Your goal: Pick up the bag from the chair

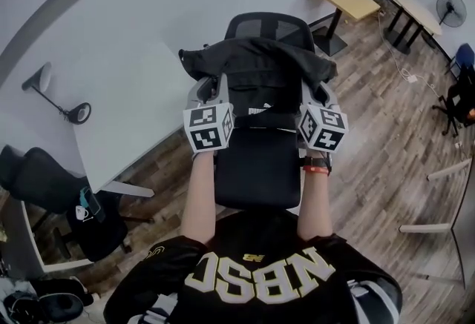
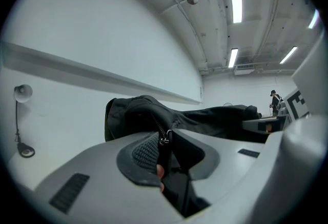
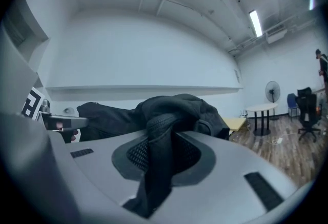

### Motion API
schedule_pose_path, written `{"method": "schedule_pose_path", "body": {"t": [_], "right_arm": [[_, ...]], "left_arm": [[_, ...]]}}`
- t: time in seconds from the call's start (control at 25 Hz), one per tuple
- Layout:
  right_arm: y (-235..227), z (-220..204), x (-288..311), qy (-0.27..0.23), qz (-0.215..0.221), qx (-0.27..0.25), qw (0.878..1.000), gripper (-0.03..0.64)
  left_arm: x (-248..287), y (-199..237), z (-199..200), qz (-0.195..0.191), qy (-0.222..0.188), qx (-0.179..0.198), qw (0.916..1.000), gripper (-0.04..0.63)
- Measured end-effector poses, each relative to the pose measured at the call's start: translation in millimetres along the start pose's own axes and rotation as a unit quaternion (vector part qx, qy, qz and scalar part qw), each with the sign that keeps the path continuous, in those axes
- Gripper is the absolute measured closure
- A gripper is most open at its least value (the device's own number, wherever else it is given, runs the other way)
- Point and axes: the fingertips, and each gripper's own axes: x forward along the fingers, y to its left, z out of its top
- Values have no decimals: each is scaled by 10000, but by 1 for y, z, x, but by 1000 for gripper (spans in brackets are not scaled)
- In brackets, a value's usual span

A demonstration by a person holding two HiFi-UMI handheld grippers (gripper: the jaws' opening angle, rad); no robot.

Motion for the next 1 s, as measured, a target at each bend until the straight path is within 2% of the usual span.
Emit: {"method": "schedule_pose_path", "body": {"t": [0.16, 0.32, 1.0], "right_arm": [[-2, 31, -15, -365, -72, -92, 9993, 538], [-3, 50, -20, -560, -147, -261, 9980, 538], [-12, 48, -15, -397, -223, -314, 9985, 538]], "left_arm": [[-11, -7, 29, -113, -363, 105, 9992, 514], [-11, -13, 40, -128, -531, 194, 9983, 514], [2, -21, 27, -248, -408, 3, 9989, 514]]}}
